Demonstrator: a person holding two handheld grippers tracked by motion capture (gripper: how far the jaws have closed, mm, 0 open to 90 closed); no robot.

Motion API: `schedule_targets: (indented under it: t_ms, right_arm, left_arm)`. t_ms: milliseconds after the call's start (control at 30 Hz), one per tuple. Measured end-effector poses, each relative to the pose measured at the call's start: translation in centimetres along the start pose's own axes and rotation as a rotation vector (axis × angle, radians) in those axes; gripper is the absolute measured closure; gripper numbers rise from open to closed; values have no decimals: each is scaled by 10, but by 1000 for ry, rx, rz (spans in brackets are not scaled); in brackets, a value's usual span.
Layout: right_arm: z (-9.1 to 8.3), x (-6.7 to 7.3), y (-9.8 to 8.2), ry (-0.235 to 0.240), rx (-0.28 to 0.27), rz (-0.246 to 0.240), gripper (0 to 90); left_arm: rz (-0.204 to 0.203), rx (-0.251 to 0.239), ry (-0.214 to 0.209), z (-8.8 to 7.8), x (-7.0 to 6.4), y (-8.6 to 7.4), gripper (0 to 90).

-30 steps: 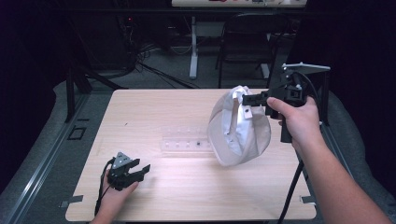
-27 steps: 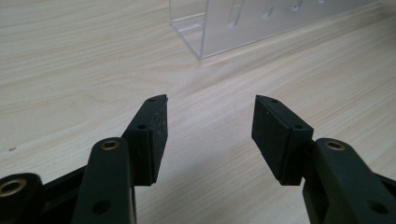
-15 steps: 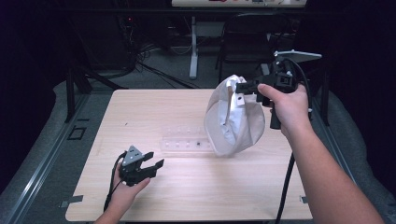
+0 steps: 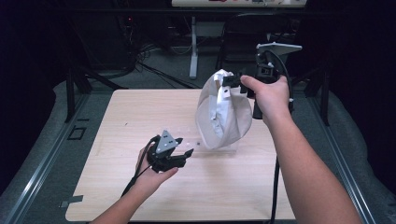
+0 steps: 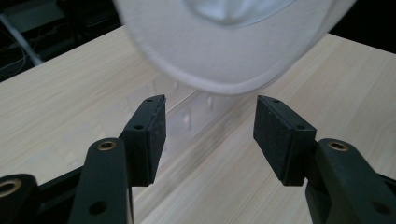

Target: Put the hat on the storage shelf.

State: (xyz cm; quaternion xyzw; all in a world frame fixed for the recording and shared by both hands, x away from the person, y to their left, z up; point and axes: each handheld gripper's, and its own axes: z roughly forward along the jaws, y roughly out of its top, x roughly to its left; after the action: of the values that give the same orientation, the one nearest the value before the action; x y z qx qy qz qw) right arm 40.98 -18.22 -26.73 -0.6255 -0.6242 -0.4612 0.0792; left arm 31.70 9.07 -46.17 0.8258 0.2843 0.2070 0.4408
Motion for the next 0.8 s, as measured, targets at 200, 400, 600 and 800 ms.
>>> schedule_targets:
  t_ms: [200, 400, 600, 800]
  right_arm:
    - [7, 4, 5, 12, -8, 13, 822]
    - [9, 6, 7, 22, -12, 20, 822]
    - [11, 3, 8, 13, -16, 26, 822]
    - [13, 2, 10, 9, -24, 33, 821]
  left_arm:
    - [71, 17, 7, 18, -20, 21, 410]
    - [144, 55, 73, 44, -35, 33, 402]
    - [149, 96, 136, 55, -33, 38, 571]
    - [109, 102, 99, 53, -18, 37, 706]
